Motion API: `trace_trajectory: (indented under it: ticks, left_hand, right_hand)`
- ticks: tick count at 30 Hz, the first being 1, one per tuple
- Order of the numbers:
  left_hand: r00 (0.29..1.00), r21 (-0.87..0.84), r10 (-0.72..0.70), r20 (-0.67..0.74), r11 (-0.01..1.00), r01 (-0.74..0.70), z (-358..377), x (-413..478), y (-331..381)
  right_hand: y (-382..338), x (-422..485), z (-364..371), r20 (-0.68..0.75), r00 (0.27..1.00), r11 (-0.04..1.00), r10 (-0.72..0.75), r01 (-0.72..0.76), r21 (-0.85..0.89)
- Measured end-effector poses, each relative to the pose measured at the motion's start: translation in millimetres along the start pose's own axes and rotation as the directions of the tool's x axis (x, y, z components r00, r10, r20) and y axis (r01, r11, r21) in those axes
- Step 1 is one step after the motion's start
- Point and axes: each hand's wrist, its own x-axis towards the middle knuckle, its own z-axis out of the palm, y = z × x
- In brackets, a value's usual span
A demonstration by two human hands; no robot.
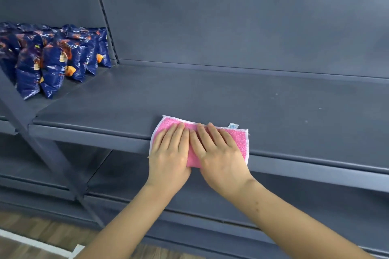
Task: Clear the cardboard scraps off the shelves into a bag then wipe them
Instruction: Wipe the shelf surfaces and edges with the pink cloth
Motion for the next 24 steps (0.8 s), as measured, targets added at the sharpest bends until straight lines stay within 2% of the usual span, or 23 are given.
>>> trace_trajectory:
  ticks: [3,7,18,24]
  left_hand:
    - [0.998,0.011,0.008,0.055,1.000,-0.008,1,3,30]
    - [0.998,0.022,0.027,0.056,0.999,-0.029,3,6,58]
    - [0.995,-0.017,0.085,-0.049,0.996,-0.086,14,14,129]
    - [0.988,-0.026,0.073,-0.136,0.997,-0.078,22,15,135]
  right_hand:
    - [23,-16,-6,-0.007,1.000,1.000,0.018,-0.018,-0.004]
    - [48,-35,-11,0.004,1.000,0.999,0.022,-0.022,-0.044]
    - [110,-83,-20,-0.031,0.999,0.992,0.021,-0.024,-0.125]
    - [112,-86,-17,-0.069,0.997,0.993,0.033,-0.040,-0.114]
